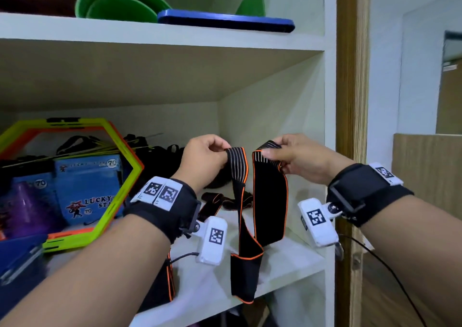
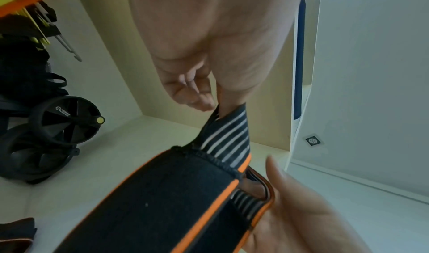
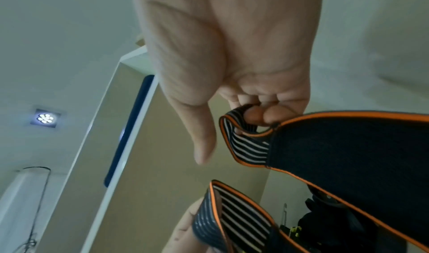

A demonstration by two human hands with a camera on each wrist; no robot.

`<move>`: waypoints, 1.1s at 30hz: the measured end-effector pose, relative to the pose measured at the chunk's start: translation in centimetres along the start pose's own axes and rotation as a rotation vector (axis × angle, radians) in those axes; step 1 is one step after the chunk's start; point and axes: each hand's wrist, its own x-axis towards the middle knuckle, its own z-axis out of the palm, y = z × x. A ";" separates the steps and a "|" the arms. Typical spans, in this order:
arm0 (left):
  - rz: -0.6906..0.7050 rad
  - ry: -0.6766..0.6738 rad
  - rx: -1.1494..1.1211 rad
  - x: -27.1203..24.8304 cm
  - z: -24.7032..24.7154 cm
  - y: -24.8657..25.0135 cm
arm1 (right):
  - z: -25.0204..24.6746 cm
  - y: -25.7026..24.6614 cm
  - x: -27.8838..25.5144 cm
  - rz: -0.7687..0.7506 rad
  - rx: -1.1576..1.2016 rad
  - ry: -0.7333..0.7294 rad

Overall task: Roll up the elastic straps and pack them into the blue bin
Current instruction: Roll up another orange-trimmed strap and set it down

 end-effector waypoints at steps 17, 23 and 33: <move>-0.187 -0.190 -0.353 -1.0 0.1 0.6 | 4.0 -0.4 -1.8 -0.248 -0.432 0.360; -0.172 -0.199 -0.251 -2.5 0.9 1.1 | 5.2 0.1 -1.7 -0.267 -0.399 0.363; 0.147 -0.035 0.264 -8.6 2.6 -0.6 | 5.3 0.4 -1.1 -0.230 -0.438 0.475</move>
